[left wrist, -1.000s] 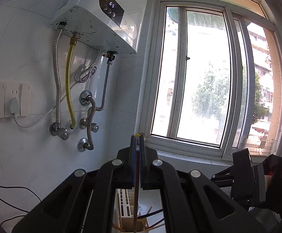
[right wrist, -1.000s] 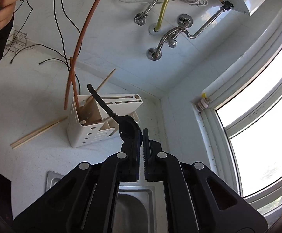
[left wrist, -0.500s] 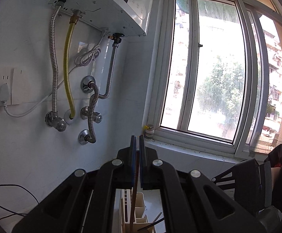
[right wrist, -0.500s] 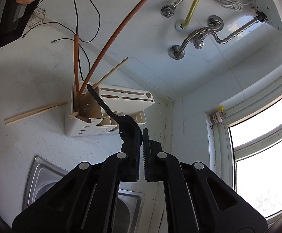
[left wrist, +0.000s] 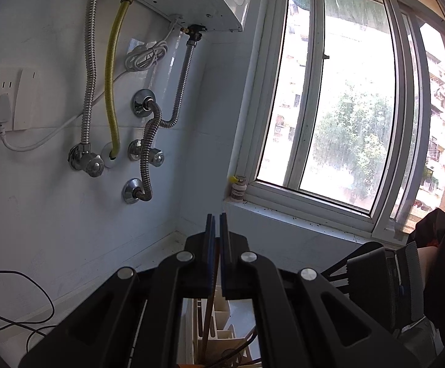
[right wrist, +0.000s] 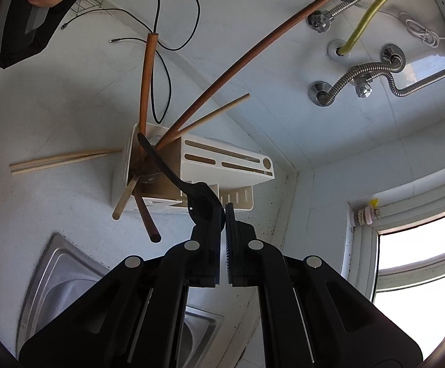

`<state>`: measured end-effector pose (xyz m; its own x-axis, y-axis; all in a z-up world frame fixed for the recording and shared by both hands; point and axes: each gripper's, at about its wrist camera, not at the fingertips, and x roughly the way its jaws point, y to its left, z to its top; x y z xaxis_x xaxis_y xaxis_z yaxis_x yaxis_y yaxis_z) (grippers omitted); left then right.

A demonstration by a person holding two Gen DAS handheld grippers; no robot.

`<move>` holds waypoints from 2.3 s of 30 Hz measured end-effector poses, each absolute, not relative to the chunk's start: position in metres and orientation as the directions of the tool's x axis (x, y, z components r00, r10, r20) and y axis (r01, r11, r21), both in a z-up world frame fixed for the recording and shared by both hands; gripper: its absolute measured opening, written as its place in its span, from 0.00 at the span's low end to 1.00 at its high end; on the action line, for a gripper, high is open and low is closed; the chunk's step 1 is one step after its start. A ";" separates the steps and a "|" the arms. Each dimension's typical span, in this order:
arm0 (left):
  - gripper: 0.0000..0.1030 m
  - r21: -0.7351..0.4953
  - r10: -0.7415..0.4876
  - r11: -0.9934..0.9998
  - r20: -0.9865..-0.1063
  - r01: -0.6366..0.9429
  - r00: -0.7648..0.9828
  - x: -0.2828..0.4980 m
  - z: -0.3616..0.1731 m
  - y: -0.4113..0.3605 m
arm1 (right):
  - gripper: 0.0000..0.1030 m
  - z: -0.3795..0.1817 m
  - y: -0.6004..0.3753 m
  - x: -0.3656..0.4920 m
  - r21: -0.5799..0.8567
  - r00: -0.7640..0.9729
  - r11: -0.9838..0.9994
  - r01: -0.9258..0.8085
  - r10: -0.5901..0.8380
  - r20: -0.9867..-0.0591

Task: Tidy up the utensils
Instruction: 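Lower chopstick and spoon into the holder and open both grippers, then move both open grippers back down to the light wooden chopsticks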

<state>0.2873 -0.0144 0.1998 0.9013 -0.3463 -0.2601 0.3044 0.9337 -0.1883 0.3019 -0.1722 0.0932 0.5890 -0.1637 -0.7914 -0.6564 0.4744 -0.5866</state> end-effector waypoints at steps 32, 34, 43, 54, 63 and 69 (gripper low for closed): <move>0.26 -0.154 -0.378 0.924 -0.214 0.351 0.901 0.241 0.213 0.006 | 0.36 0.170 -0.208 0.286 -0.218 0.677 0.826 -0.519 0.241 -0.696; 0.29 -0.139 -0.373 0.926 -0.205 0.350 0.905 0.225 0.215 0.009 | 0.39 0.180 -0.207 0.271 -0.179 0.707 0.846 -0.502 0.282 -0.649; 0.42 -0.110 -0.316 0.948 -0.232 0.298 0.920 0.161 0.189 0.027 | 0.41 0.172 -0.183 0.191 -0.085 0.760 0.882 -0.463 0.346 -0.550; 0.51 -0.185 -0.253 0.963 -0.347 0.198 0.903 0.141 0.115 0.047 | 0.41 0.061 -0.145 0.146 0.064 0.702 0.958 -0.281 0.251 -0.666; 0.44 -0.211 -0.252 0.965 -0.579 0.155 0.776 0.185 0.023 0.051 | 0.29 -0.024 -0.113 0.127 0.151 0.645 0.988 -0.041 0.142 -0.751; 0.40 -0.246 -0.280 0.957 -0.663 0.151 0.695 0.227 -0.026 0.049 | 0.26 -0.062 -0.102 0.119 0.212 0.615 0.973 0.088 0.114 -0.780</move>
